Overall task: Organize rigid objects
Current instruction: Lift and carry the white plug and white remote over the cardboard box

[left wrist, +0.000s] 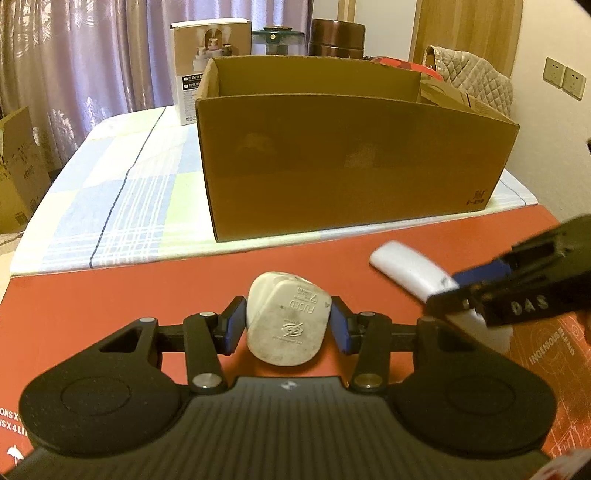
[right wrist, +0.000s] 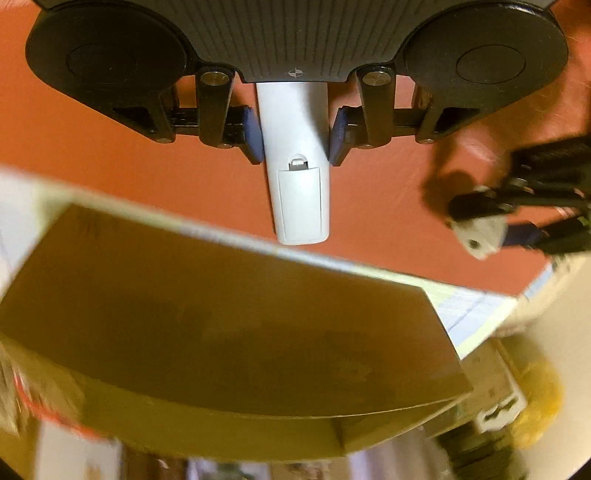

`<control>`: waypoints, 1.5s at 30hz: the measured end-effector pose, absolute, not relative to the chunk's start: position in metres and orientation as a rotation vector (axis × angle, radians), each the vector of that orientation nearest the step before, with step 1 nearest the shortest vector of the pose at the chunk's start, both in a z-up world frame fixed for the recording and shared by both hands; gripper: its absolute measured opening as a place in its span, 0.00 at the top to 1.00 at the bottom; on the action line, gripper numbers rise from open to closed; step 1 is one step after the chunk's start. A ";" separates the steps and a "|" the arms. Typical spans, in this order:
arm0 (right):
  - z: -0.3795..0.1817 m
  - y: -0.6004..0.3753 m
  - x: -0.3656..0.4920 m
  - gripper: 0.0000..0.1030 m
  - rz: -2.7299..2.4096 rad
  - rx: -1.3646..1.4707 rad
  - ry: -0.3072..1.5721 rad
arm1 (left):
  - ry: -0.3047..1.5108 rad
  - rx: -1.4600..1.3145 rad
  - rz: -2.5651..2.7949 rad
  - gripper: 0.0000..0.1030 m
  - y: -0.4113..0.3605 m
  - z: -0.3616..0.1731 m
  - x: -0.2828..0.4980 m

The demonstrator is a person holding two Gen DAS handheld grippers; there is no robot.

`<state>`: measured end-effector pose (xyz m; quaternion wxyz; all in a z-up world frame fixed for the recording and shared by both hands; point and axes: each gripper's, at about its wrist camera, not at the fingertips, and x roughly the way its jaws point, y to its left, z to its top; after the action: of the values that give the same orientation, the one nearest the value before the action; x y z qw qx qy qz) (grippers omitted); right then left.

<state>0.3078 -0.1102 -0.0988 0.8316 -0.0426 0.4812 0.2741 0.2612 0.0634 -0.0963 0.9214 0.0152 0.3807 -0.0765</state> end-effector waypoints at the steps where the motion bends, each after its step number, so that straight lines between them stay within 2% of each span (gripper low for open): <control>1: -0.099 -0.110 0.303 0.65 0.587 -0.089 1.017 | 0.783 0.032 -0.158 0.58 0.064 -0.097 0.261; 4: -0.100 -0.108 0.293 0.65 0.594 -0.138 0.963 | 0.785 0.026 -0.162 0.58 0.065 -0.097 0.260; 15: -0.119 -0.092 0.277 0.53 0.587 -0.245 0.813 | 0.789 0.023 -0.170 0.58 0.064 -0.100 0.260; 20: -0.124 -0.086 0.277 0.53 0.572 -0.234 0.805 | 0.791 0.024 -0.174 0.58 0.063 -0.100 0.261; 22: -0.125 -0.083 0.277 0.53 0.570 -0.237 0.799 | 0.791 0.025 -0.174 0.58 0.062 -0.101 0.260; 24: -0.125 -0.081 0.277 0.66 0.575 -0.244 0.794 | 0.790 0.026 -0.174 0.58 0.061 -0.101 0.260; 45: -0.081 -0.090 0.268 0.67 0.551 -0.135 0.746 | 0.722 0.009 -0.175 0.59 0.058 -0.073 0.253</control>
<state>0.2676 -0.0905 -0.0812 0.8923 -0.0650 0.3595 0.2653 0.2529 0.0580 -0.0726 0.9319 0.0044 0.3525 -0.0854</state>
